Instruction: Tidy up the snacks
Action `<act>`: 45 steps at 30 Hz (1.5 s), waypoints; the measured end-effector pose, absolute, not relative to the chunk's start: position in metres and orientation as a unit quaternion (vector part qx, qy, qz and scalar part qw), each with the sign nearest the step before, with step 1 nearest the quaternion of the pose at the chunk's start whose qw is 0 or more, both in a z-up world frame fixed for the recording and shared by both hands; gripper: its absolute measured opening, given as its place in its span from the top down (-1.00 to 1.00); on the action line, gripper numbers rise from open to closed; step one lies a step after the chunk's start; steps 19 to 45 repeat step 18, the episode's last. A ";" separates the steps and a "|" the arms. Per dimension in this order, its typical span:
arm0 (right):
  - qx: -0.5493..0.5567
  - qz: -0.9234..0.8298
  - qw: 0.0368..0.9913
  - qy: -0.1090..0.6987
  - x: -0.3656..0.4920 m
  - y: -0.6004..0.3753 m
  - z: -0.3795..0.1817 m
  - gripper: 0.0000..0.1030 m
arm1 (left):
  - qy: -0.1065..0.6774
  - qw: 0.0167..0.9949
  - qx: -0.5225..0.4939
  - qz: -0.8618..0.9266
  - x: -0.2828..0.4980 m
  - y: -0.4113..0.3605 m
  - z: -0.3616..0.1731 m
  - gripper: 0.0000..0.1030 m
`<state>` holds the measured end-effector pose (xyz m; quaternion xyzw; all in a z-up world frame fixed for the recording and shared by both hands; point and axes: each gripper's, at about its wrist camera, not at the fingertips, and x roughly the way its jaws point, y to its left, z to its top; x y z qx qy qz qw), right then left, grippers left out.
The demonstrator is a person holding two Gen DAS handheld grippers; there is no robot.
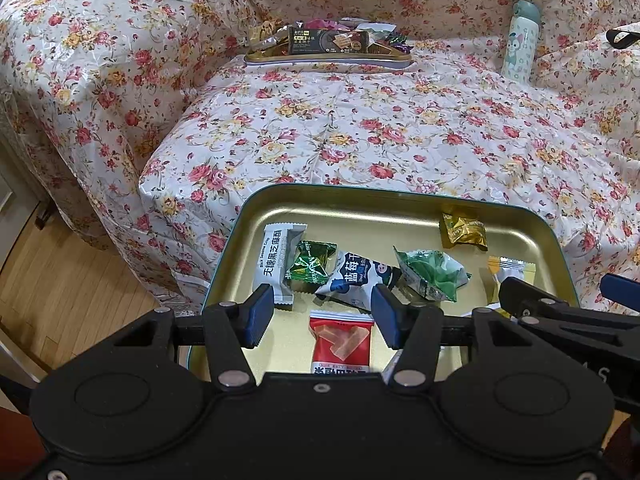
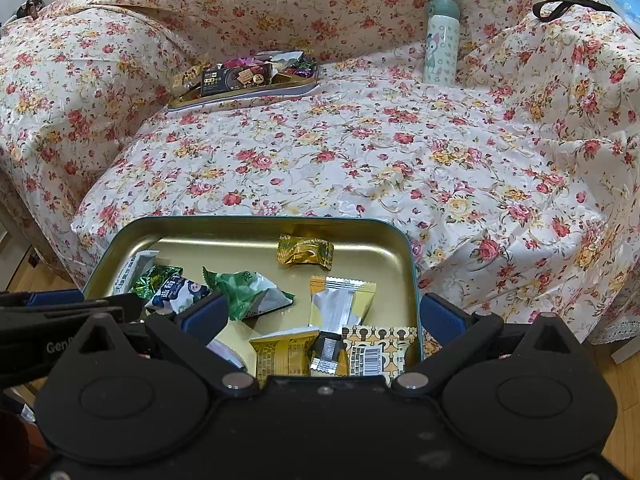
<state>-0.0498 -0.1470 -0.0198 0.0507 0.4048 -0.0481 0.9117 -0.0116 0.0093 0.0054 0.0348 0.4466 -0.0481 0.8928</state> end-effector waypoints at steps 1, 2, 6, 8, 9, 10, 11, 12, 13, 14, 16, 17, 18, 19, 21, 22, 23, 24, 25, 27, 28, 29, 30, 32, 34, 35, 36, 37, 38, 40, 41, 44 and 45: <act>0.051 -0.048 0.912 0.405 -0.050 -0.147 -0.020 -1.00 | 0.446 0.893 0.035 -0.048 -0.011 0.009 0.005 -0.17; 0.051 -0.048 0.912 0.405 -0.050 -0.147 -0.020 -1.00 | 0.447 0.893 0.035 -0.049 -0.011 0.009 0.005 -0.17; 0.051 -0.048 0.912 0.405 -0.050 -0.147 -0.020 -1.00 | 0.448 0.892 0.035 -0.048 -0.011 0.009 0.005 -0.17; 0.051 -0.048 0.912 0.405 -0.050 -0.147 -0.020 -1.00 | 0.448 0.892 0.036 -0.048 -0.011 0.008 0.005 -0.17; 0.050 -0.048 0.912 0.404 -0.050 -0.147 -0.020 -1.00 | 0.448 0.892 0.036 -0.048 -0.011 0.008 0.005 -0.17; 0.050 -0.048 0.912 0.404 -0.050 -0.147 -0.020 -1.00 | 0.448 0.892 0.036 -0.048 -0.011 0.008 0.005 -0.17; 0.049 -0.048 0.912 0.404 -0.050 -0.148 -0.020 -1.00 | 0.448 0.892 0.036 -0.048 -0.011 0.008 0.004 -0.17; 0.049 -0.048 0.912 0.404 -0.050 -0.149 -0.020 -1.00 | 0.448 0.892 0.036 -0.048 -0.011 0.008 0.004 -0.17; 0.049 -0.048 0.912 0.405 -0.050 -0.149 -0.021 -1.00 | 0.448 0.892 0.037 -0.048 -0.011 0.008 0.005 -0.17; 0.048 -0.048 0.912 0.405 -0.050 -0.150 -0.021 -1.00 | 0.448 0.892 0.037 -0.048 -0.011 0.008 0.004 -0.17; 0.048 -0.049 0.912 0.406 -0.050 -0.151 -0.022 -1.00 | 0.449 0.892 0.038 -0.049 -0.012 0.008 0.002 -0.17; 0.048 -0.049 0.911 0.406 -0.050 -0.151 -0.022 -1.00 | 0.449 0.891 0.039 -0.049 -0.011 0.008 0.001 -0.17; 0.048 -0.049 0.911 0.407 -0.050 -0.151 -0.023 -1.00 | 0.449 0.891 0.040 -0.050 -0.011 0.008 0.000 -0.16; 0.048 -0.049 0.911 0.407 -0.050 -0.151 -0.023 -1.00 | 0.449 0.891 0.040 -0.050 -0.011 0.008 0.000 -0.16; 0.048 -0.049 0.911 0.407 -0.050 -0.151 -0.023 -1.00 | 0.449 0.891 0.040 -0.050 -0.011 0.008 0.000 -0.16; 0.048 -0.049 0.911 0.407 -0.050 -0.151 -0.023 -1.00 | 0.449 0.891 0.040 -0.050 -0.011 0.008 0.000 -0.16; 0.048 -0.049 0.911 0.407 -0.050 -0.151 -0.023 -1.00 | 0.449 0.891 0.040 -0.050 -0.011 0.008 0.000 -0.16; 0.048 -0.049 0.911 0.407 -0.050 -0.151 -0.023 -1.00 | 0.449 0.891 0.040 -0.050 -0.011 0.008 0.000 -0.16; 0.048 -0.049 0.911 0.407 -0.050 -0.151 -0.023 -1.00 | 0.449 0.891 0.040 -0.050 -0.011 0.008 0.000 -0.16; 0.048 -0.049 0.911 0.407 -0.050 -0.151 -0.023 -1.00 | 0.449 0.891 0.040 -0.050 -0.011 0.008 0.000 -0.16; 0.048 -0.049 0.911 0.407 -0.050 -0.151 -0.023 -1.00 | 0.449 0.891 0.040 -0.050 -0.011 0.008 0.000 -0.16; 0.048 -0.049 0.911 0.407 -0.050 -0.151 -0.023 -1.00 | 0.449 0.891 0.040 -0.050 -0.011 0.008 0.000 -0.16; 0.048 -0.049 0.911 0.407 -0.050 -0.151 -0.023 -1.00 | 0.449 0.891 0.040 -0.050 -0.011 0.008 0.000 -0.16; 0.048 -0.049 0.911 0.407 -0.050 -0.151 -0.023 -1.00 | 0.449 0.891 0.040 -0.050 -0.011 0.008 0.000 -0.16; 0.048 -0.049 0.911 0.407 -0.050 -0.151 -0.023 -1.00 | 0.449 0.891 0.040 -0.050 -0.011 0.008 0.000 -0.16; 0.048 -0.049 0.911 0.407 -0.050 -0.151 -0.023 -1.00 | 0.449 0.891 0.040 -0.050 -0.011 0.008 0.000 -0.16; 0.048 -0.049 0.911 0.407 -0.050 -0.151 -0.023 -1.00 | 0.449 0.891 0.040 -0.050 -0.011 0.008 0.000 -0.16; 0.048 -0.049 0.911 0.407 -0.050 -0.151 -0.023 -1.00 | 0.449 0.891 0.040 -0.050 -0.011 0.008 0.000 -0.16; 0.048 -0.049 0.911 0.407 -0.050 -0.151 -0.023 -1.00 | 0.449 0.891 0.040 -0.050 -0.011 0.008 0.000 -0.16; 0.048 -0.049 0.911 0.407 -0.050 -0.151 -0.023 -1.00 | 0.449 0.891 0.040 -0.050 -0.011 0.008 0.000 -0.16; 0.048 -0.049 0.911 0.407 -0.050 -0.151 -0.023 -1.00 | 0.449 0.891 0.040 -0.050 -0.011 0.008 0.000 -0.16; 0.048 -0.049 0.911 0.407 -0.050 -0.151 -0.023 -1.00 | 0.449 0.891 0.040 -0.050 -0.011 0.008 0.000 -0.16; 0.048 -0.049 0.911 0.407 -0.050 -0.151 -0.023 -1.00 | 0.449 0.891 0.040 -0.050 -0.011 0.008 0.000 -0.16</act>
